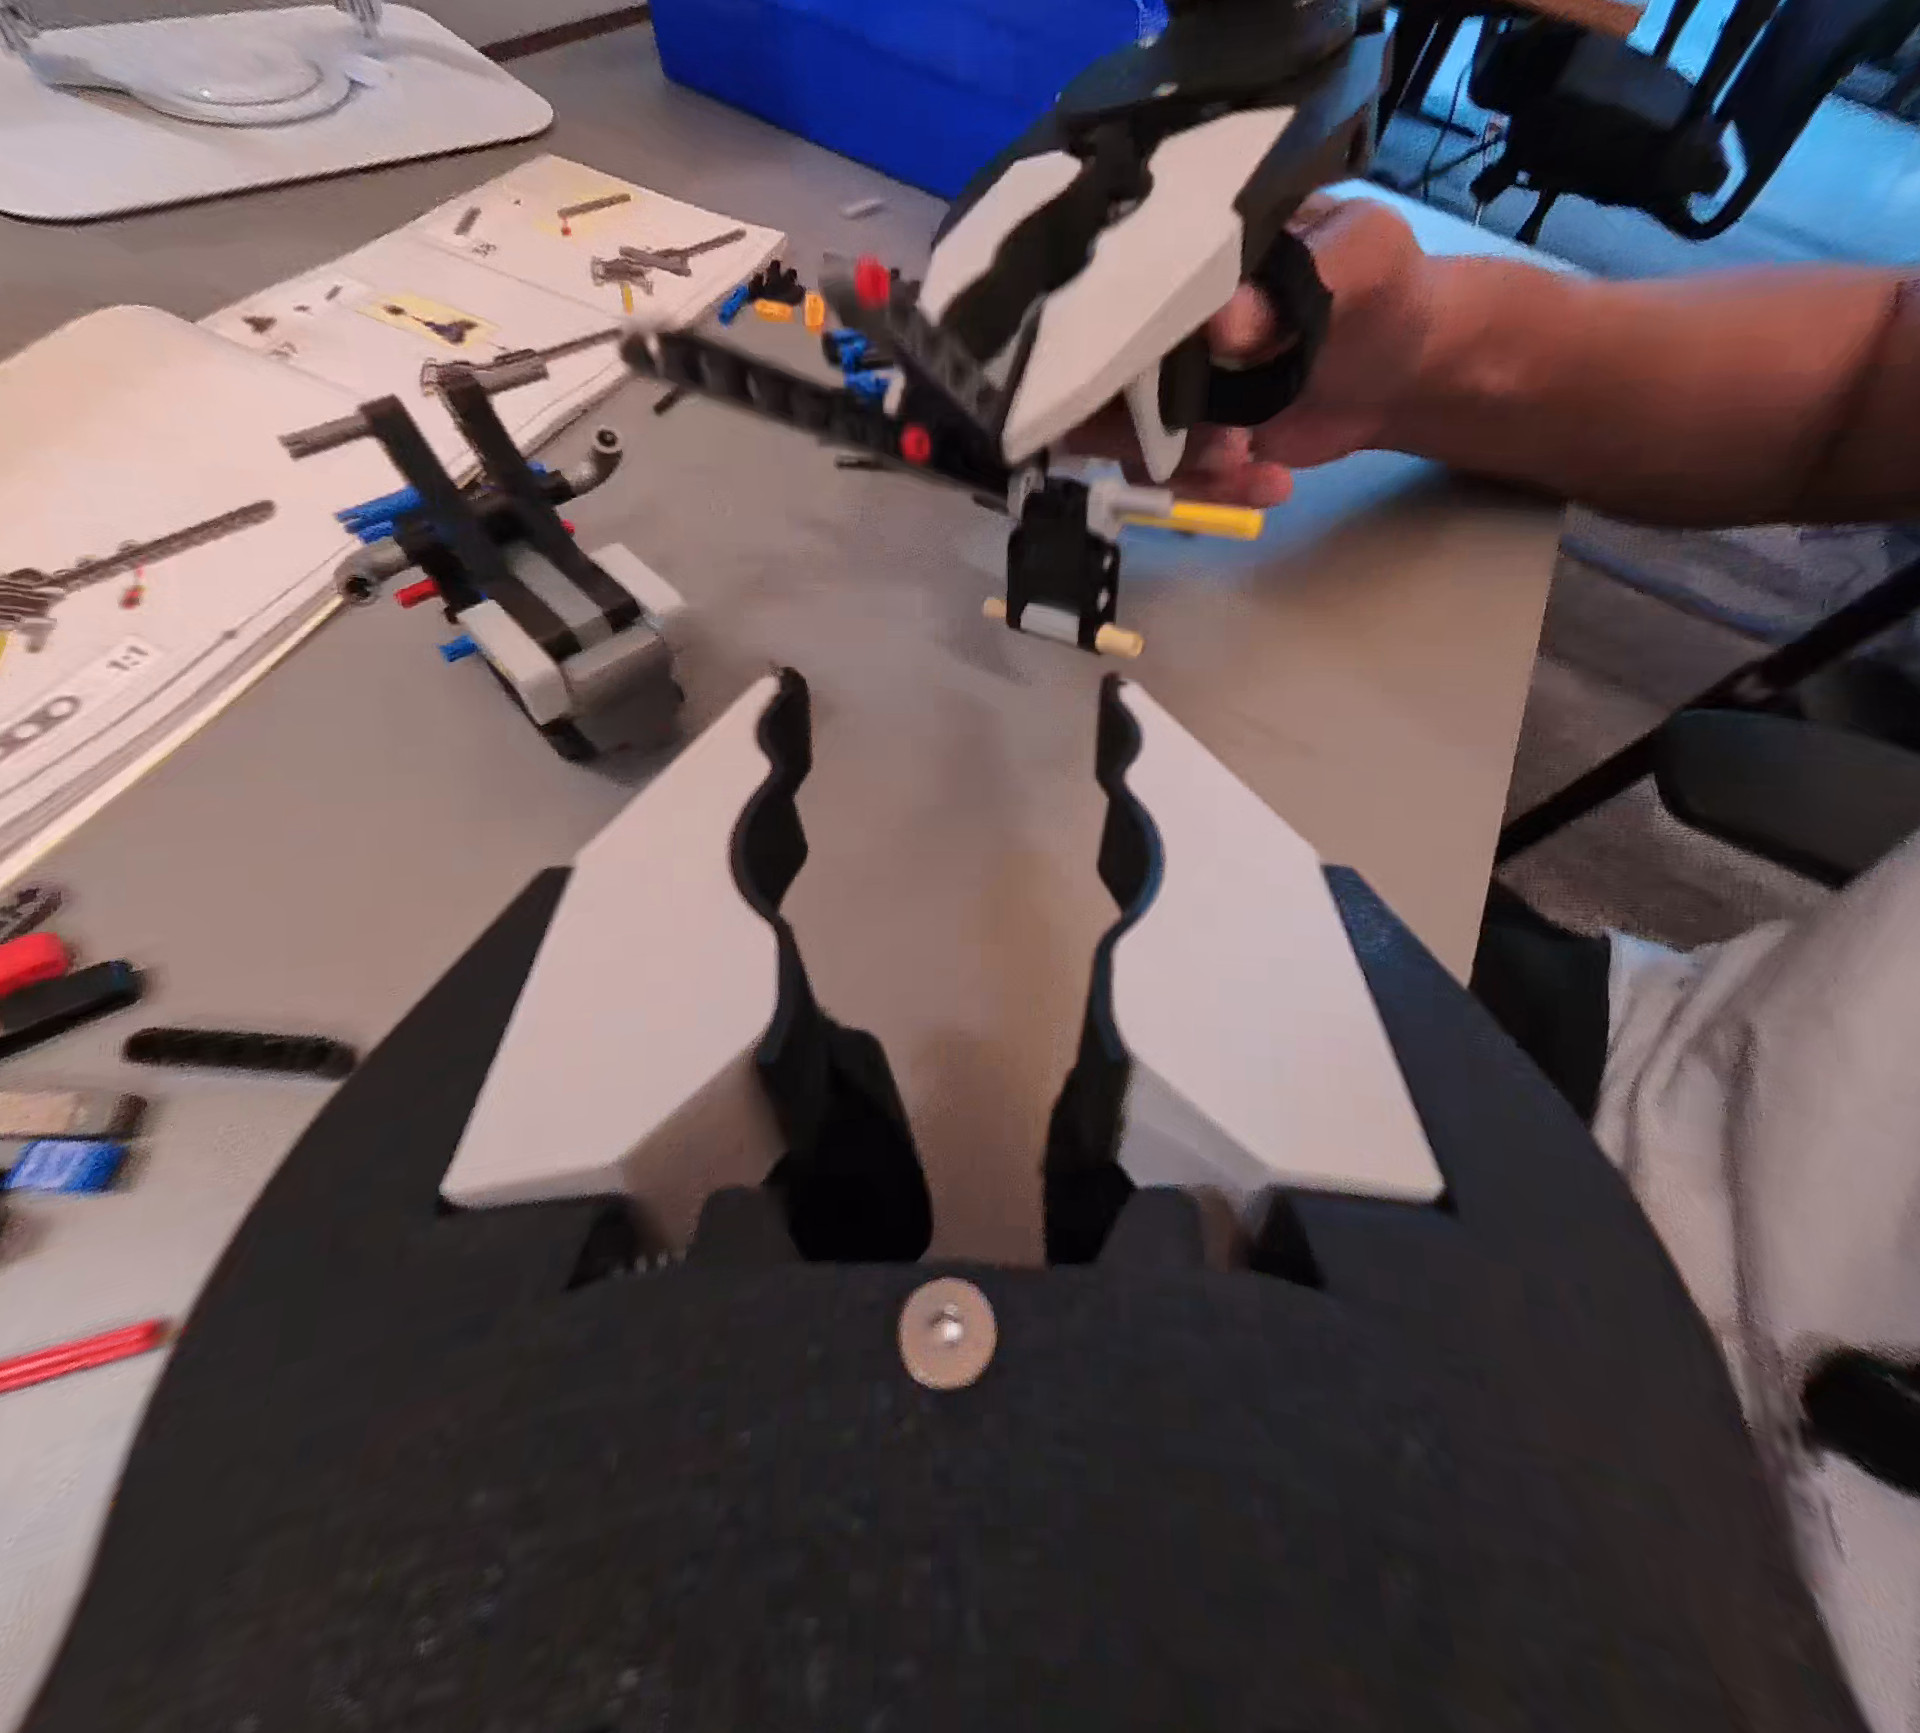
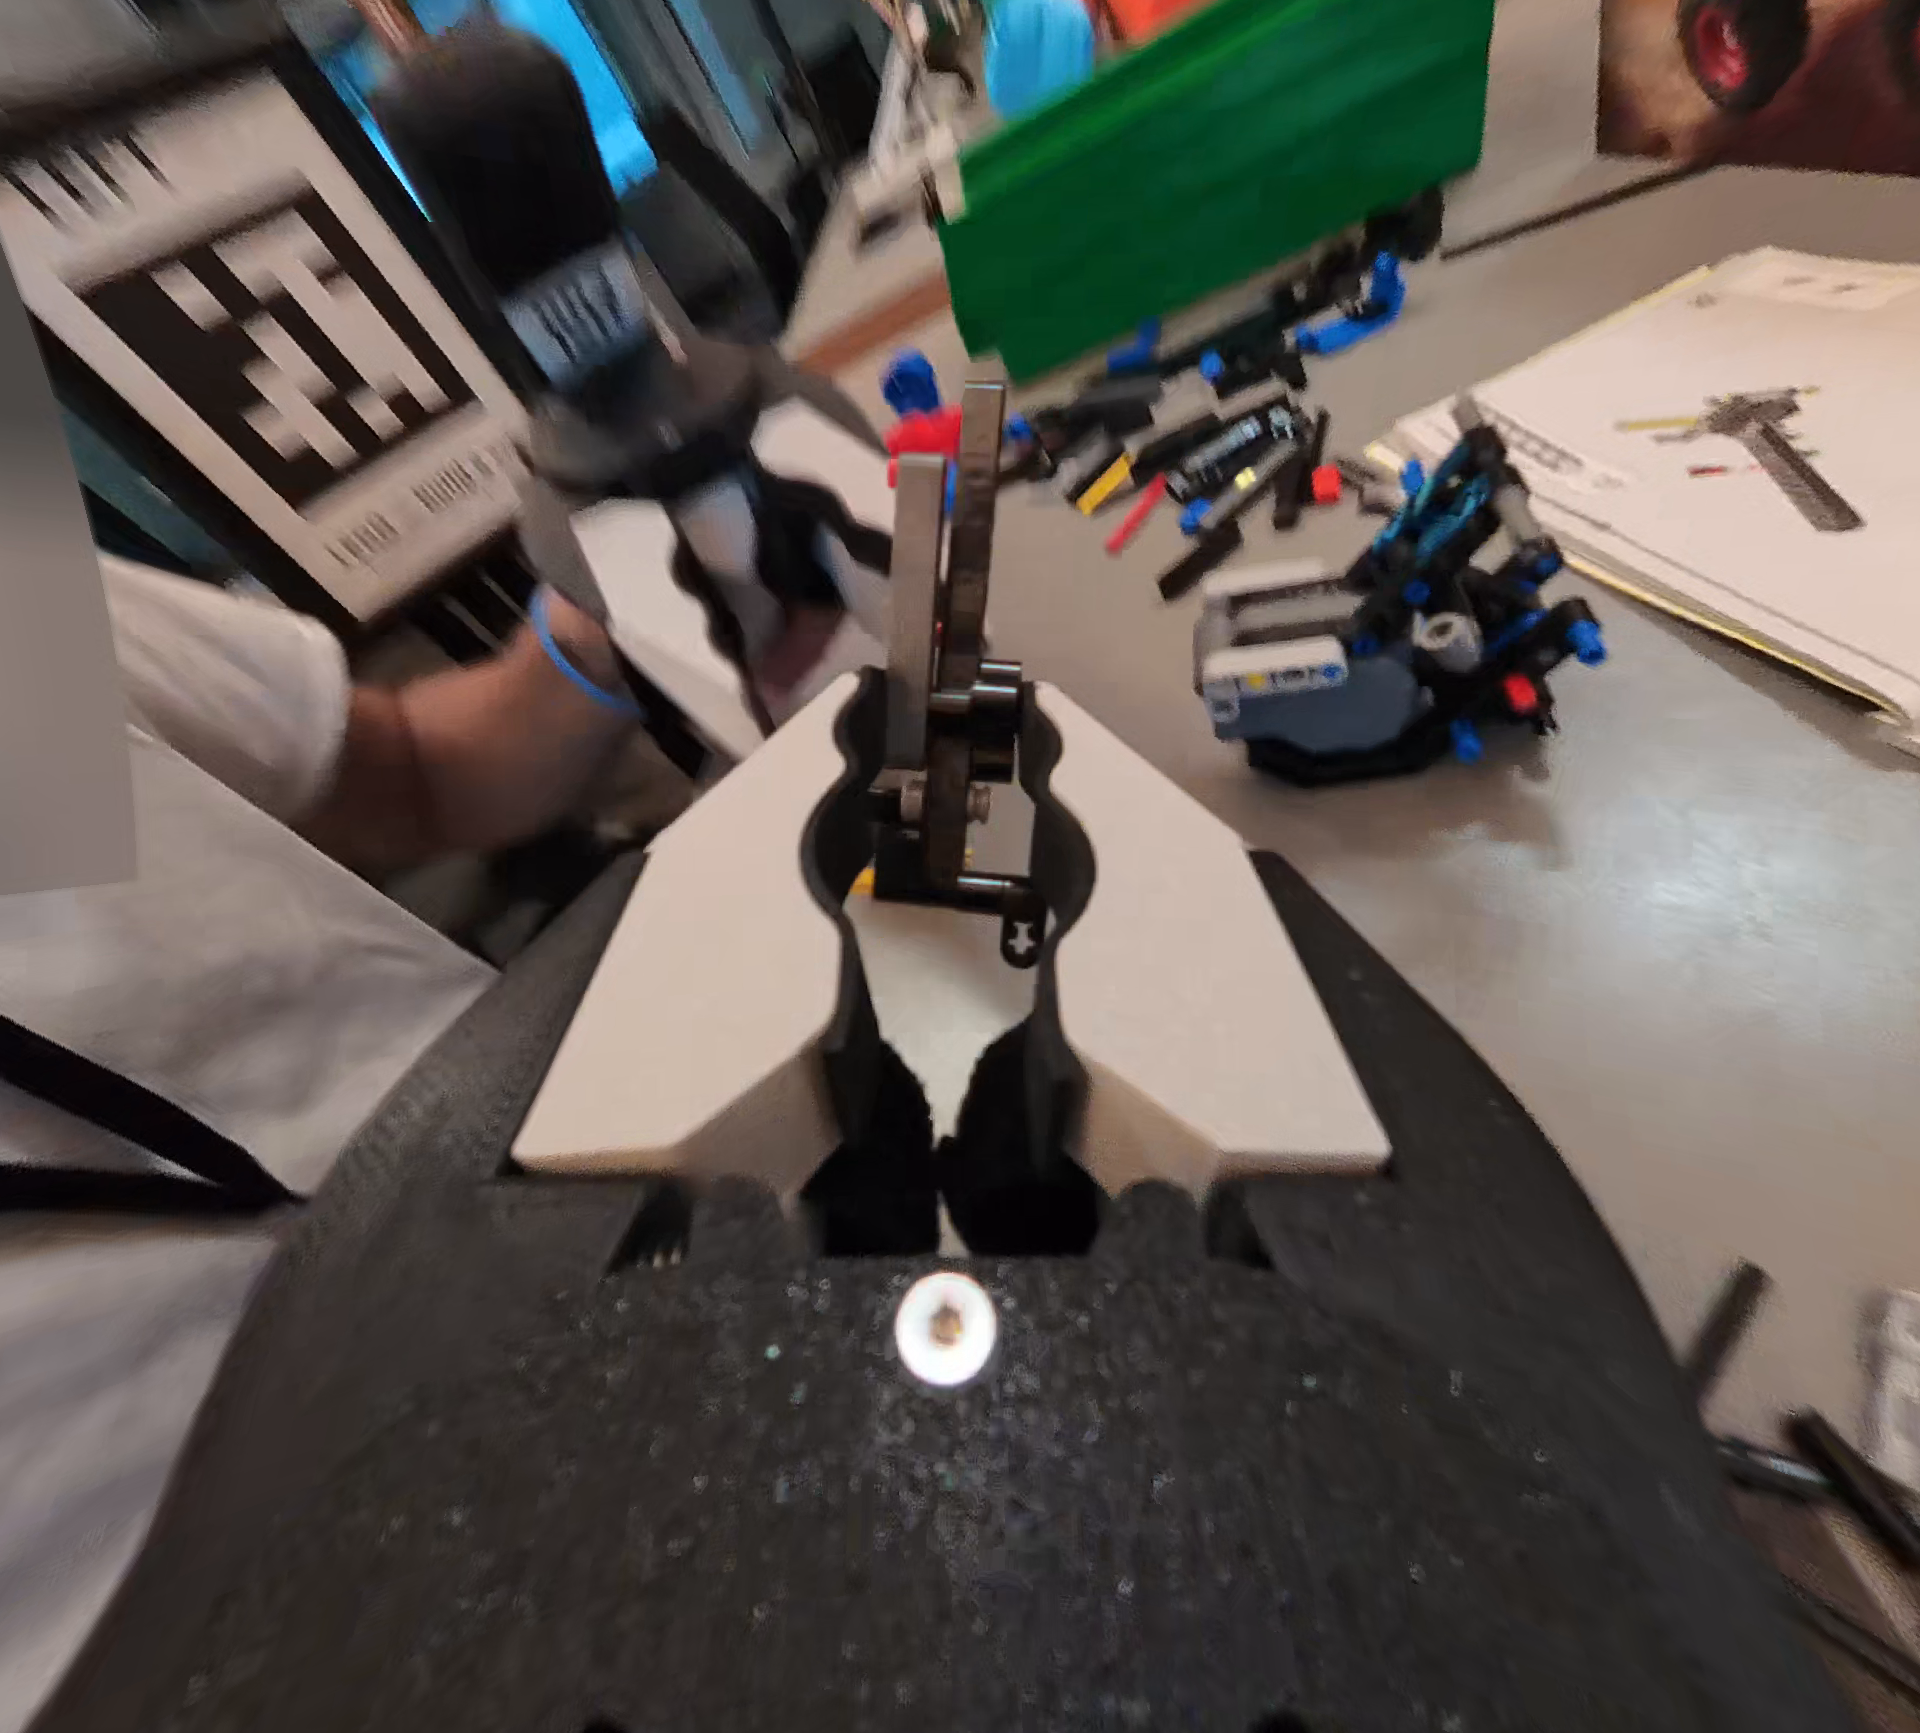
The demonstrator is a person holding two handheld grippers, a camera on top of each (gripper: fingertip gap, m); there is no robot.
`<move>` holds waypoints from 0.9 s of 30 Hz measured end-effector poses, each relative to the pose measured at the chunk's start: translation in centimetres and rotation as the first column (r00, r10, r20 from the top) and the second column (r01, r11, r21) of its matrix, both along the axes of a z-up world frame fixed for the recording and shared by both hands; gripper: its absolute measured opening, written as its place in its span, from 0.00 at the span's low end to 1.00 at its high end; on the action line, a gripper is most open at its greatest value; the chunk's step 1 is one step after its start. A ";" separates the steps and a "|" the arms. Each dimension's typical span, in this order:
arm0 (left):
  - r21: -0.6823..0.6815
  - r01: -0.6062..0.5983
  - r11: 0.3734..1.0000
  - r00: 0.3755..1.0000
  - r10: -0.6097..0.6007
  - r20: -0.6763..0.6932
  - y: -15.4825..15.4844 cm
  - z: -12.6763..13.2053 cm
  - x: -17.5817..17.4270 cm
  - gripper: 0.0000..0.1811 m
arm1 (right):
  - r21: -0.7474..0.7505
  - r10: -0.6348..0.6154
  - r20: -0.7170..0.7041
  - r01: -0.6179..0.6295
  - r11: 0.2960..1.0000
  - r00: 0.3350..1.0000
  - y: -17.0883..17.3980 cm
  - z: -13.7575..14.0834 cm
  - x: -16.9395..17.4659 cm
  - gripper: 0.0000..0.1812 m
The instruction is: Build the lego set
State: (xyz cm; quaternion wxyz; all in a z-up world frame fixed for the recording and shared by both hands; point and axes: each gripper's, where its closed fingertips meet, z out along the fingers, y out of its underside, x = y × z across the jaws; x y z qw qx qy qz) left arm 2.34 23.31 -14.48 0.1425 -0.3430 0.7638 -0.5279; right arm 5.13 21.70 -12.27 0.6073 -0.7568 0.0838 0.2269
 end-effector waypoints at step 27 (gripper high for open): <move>-0.454 -0.208 0.866 0.925 0.325 0.196 -3.1 5.4 2.9 0.29 | 0.388 -0.100 -0.253 0.196 0.901 0.962 -0.2 4.7 1.4 0.13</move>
